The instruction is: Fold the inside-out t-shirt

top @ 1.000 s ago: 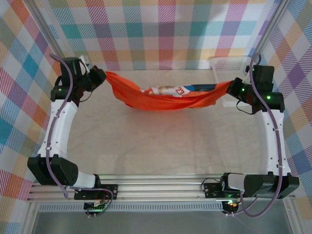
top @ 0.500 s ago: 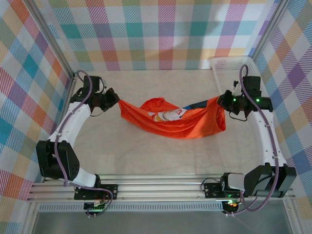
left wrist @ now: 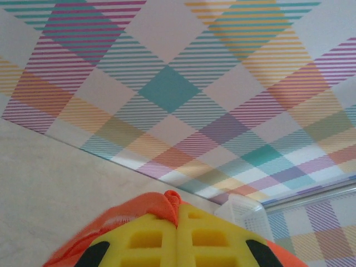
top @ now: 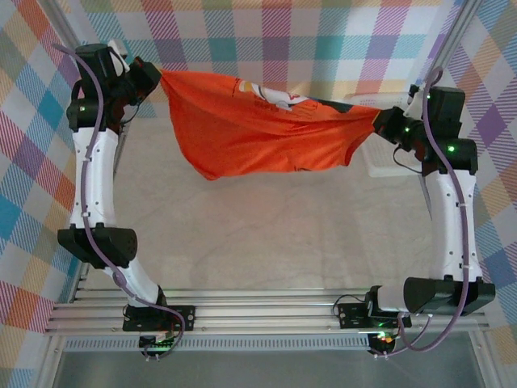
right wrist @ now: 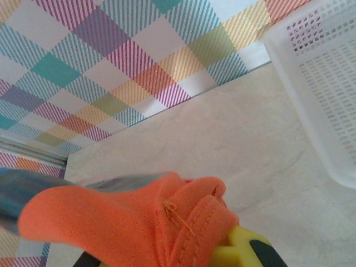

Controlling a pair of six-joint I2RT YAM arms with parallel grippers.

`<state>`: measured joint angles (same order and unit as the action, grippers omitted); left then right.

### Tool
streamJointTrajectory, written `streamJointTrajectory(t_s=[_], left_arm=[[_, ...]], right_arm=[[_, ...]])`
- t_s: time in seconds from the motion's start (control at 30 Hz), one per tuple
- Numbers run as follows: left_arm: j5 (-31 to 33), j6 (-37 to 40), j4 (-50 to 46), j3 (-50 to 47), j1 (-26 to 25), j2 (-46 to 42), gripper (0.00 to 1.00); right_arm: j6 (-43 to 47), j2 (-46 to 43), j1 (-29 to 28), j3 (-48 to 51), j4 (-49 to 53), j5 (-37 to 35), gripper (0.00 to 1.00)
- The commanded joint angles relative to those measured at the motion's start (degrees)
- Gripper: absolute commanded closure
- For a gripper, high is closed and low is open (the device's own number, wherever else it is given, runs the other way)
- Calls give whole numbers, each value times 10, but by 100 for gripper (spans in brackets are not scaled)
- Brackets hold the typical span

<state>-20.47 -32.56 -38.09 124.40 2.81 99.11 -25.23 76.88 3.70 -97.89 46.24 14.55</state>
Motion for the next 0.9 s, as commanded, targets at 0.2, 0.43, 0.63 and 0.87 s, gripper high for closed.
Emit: streamJointTrajectory(t_s=[0.2, 0.43, 0.63, 0.87], left_arm=[[32, 29, 27, -330, 2, -180, 100], [83, 75, -23, -464, 2, -285, 100], [70, 59, 27, -491, 1, -235, 100], [69, 45, 77, -506, -7, -41, 100]], right_arm=[[-36, -61, 2, 242, -56, 90, 100], [-25, -115, 2, 369, -50, 118, 100], [-17, -60, 2, 386, -91, 94, 100], [-8, 120, 0, 376, -154, 77, 99]])
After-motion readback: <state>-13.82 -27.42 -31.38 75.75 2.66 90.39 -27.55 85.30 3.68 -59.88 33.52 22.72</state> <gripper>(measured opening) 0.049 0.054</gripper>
